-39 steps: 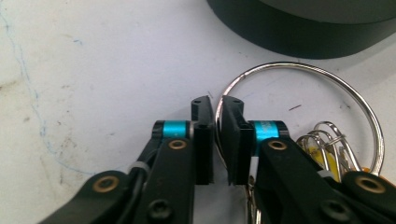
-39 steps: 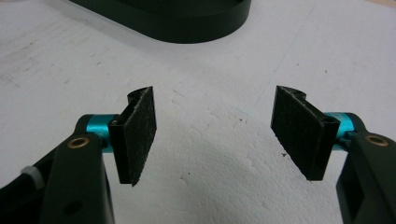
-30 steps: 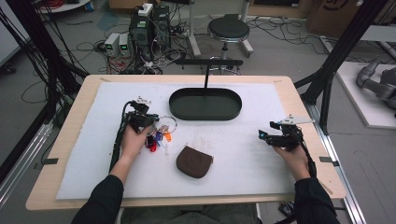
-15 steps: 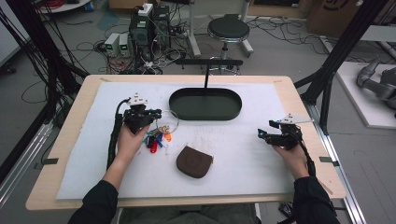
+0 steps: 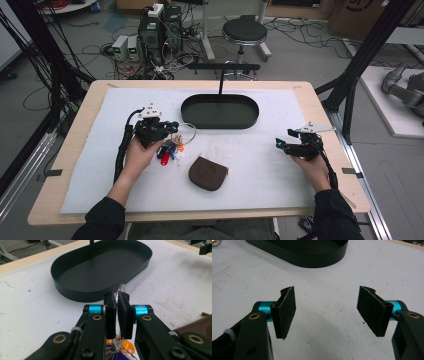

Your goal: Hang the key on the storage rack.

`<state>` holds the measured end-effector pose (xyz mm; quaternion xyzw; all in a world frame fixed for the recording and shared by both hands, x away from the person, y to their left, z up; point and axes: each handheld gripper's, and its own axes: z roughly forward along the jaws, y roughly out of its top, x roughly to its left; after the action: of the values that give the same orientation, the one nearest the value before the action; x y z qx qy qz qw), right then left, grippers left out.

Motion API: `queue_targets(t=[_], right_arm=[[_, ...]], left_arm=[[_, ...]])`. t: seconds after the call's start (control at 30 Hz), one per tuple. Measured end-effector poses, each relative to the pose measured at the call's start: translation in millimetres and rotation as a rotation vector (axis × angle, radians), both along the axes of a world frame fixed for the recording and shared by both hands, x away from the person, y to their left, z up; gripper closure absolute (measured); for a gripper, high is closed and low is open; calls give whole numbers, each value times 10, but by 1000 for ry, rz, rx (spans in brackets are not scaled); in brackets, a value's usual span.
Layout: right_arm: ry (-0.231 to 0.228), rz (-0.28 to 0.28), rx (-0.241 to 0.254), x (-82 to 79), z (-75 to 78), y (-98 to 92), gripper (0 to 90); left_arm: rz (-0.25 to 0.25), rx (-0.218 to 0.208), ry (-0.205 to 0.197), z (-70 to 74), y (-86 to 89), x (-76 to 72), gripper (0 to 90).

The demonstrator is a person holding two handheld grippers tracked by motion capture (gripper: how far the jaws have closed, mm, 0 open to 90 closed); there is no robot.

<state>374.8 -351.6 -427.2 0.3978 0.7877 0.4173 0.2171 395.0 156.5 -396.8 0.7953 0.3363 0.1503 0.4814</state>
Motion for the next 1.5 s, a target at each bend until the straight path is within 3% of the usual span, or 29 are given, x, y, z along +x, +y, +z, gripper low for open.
queue_targets(t=[0.2,0.73,1.5], right_arm=[[-2,1,-3,4,-4,4,319],[-1,4,1,8,-6,1,319],[4,7,0,20,-19,8,319]], left_arm=[[-19,24,21,-36,-29,12,816],[-39,0,52,-63,28,41,863],[-45,-129,-56,261,153,-46,865]])
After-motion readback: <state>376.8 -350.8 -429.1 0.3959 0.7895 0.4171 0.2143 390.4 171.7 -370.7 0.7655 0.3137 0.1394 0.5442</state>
